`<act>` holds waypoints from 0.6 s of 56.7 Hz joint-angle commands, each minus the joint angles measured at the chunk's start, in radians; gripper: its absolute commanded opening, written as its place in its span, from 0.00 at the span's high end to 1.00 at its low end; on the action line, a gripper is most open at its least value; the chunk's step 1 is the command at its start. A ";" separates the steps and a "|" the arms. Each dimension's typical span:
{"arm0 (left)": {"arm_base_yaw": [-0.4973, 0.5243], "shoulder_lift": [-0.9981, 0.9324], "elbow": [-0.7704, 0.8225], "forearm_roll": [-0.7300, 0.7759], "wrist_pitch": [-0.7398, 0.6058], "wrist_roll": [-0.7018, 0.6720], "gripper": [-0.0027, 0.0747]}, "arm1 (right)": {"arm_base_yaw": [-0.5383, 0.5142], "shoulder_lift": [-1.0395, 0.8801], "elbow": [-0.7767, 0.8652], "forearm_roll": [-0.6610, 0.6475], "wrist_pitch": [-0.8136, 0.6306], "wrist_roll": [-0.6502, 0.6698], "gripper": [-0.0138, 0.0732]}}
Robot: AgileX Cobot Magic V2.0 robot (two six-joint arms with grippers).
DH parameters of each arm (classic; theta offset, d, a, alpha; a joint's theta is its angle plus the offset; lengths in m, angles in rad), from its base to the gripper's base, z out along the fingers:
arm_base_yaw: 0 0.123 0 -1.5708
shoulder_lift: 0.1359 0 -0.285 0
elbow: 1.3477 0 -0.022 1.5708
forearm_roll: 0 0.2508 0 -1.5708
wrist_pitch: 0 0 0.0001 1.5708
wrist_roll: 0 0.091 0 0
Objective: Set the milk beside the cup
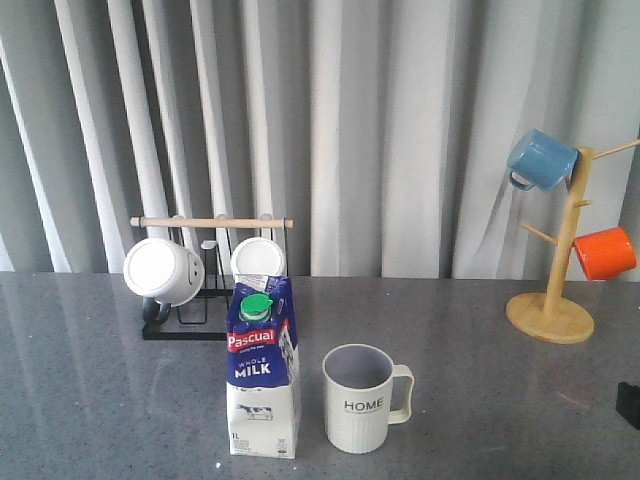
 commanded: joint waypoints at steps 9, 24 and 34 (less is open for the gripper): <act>-0.001 -0.050 -0.019 -0.007 -0.047 0.010 0.97 | -0.006 -0.008 -0.029 -0.011 -0.069 -0.002 0.85; 0.000 -0.050 -0.022 -0.007 -0.045 0.009 0.97 | -0.006 -0.008 -0.029 -0.011 -0.069 -0.002 0.85; 0.000 -0.050 -0.022 -0.006 -0.045 0.009 0.97 | -0.006 -0.008 -0.029 -0.011 -0.069 -0.002 0.85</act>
